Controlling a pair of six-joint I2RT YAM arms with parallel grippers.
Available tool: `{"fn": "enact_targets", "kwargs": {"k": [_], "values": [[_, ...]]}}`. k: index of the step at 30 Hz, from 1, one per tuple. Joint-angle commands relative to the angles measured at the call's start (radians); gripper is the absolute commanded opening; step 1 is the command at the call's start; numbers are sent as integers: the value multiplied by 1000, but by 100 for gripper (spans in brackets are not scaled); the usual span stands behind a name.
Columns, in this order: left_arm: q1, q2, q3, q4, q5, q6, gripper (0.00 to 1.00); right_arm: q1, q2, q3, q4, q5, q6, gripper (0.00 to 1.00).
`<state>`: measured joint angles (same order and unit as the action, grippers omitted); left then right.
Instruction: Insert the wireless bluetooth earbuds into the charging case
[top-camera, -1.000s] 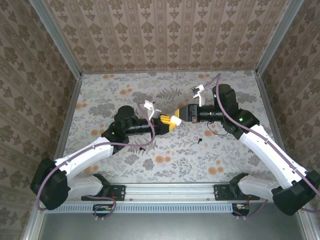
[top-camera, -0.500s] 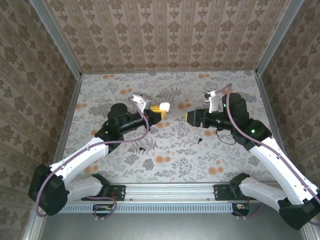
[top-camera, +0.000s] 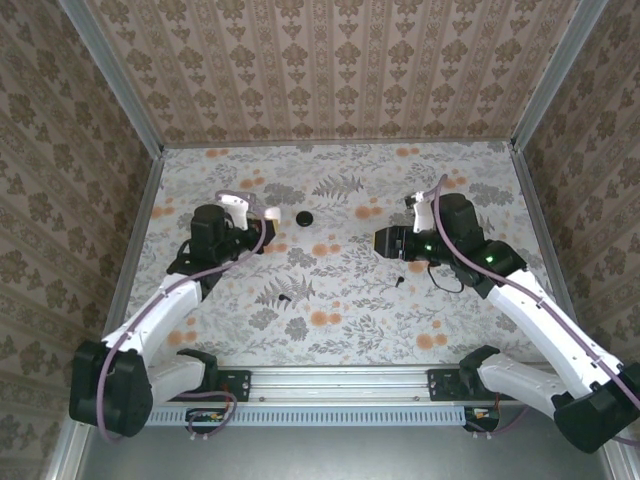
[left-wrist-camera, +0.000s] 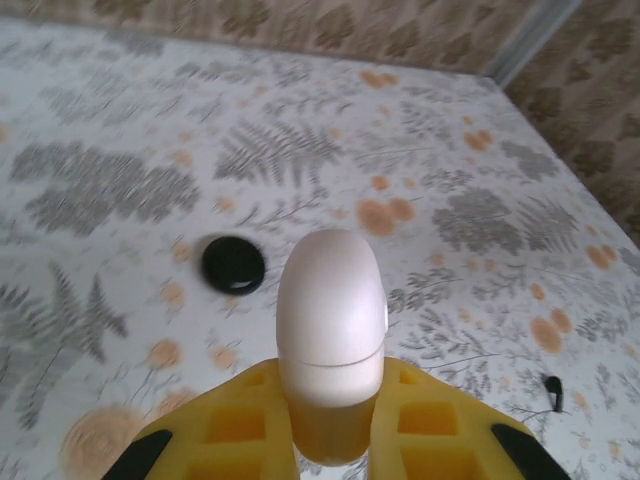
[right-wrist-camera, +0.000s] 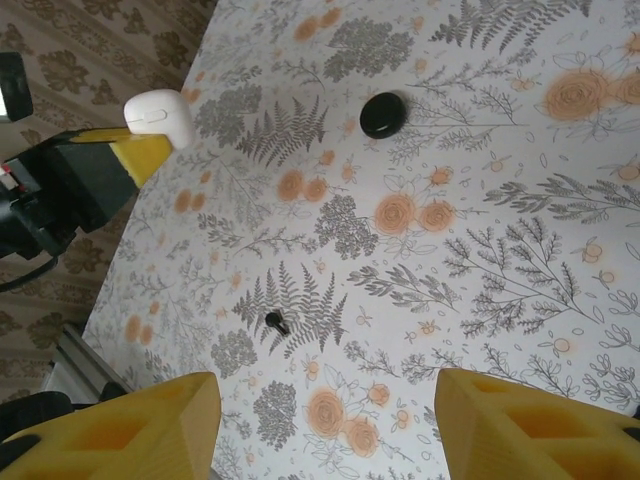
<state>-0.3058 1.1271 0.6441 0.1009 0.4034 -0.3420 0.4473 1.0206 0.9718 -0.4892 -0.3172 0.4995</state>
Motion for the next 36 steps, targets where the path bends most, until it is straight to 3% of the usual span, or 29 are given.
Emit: {"fn": "enact_targets", "kwargs": {"k": [1, 9, 14, 23, 36], "values": [[52, 62, -15, -20, 50, -70, 0, -9, 29, 7, 31, 12, -7, 60], [99, 278, 47, -24, 141, -104, 0, -28, 104, 15, 45, 7, 1, 60], [96, 354, 56, -25, 116, -128, 2, -44, 152, 27, 40, -28, 14, 61], [92, 441, 116, -175, 45, -99, 17, -58, 202, 26, 57, -63, 52, 61], [129, 380, 154, -335, -99, 10, 46, -64, 276, 2, 124, -106, 143, 61]]}}
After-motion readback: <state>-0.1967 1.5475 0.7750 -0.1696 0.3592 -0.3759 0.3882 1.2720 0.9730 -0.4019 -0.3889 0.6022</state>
